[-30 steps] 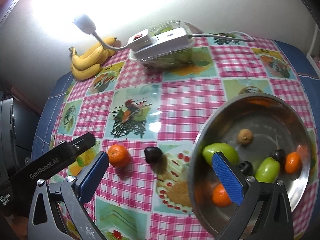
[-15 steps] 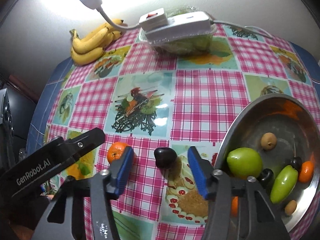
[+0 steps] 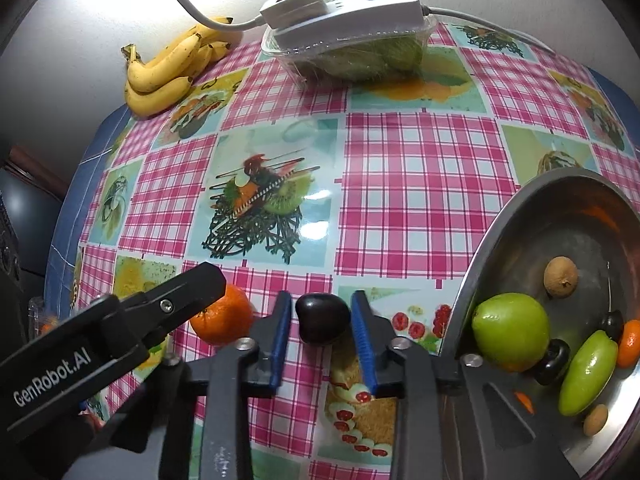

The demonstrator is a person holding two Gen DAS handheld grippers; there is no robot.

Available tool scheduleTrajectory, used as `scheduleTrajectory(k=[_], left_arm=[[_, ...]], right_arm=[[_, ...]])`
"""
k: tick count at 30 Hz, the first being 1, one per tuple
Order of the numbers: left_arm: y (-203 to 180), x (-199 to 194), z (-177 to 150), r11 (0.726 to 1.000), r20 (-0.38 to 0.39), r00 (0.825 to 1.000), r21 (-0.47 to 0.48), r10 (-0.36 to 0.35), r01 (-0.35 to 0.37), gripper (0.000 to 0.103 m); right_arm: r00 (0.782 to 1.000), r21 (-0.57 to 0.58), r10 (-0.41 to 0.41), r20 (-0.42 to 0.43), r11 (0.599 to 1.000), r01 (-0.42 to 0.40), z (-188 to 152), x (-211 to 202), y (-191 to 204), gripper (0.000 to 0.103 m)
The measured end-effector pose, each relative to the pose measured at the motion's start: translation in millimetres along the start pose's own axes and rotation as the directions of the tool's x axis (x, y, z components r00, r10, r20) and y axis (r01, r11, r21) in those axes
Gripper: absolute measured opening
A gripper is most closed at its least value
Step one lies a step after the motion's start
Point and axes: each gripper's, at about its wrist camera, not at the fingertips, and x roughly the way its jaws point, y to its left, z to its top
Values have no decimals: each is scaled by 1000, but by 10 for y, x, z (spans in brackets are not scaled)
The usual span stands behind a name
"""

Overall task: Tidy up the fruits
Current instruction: 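Grasp the dark plum with the right gripper while the left gripper grasps the tangerine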

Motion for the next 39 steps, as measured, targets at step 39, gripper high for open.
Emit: scheduleTrajectory(k=[39], left_arm=[[-145, 91, -55, 999, -28, 999, 37, -18, 19, 45]], right_arm=[[997, -20, -7, 77, 1000, 9, -196, -593, -85, 29]])
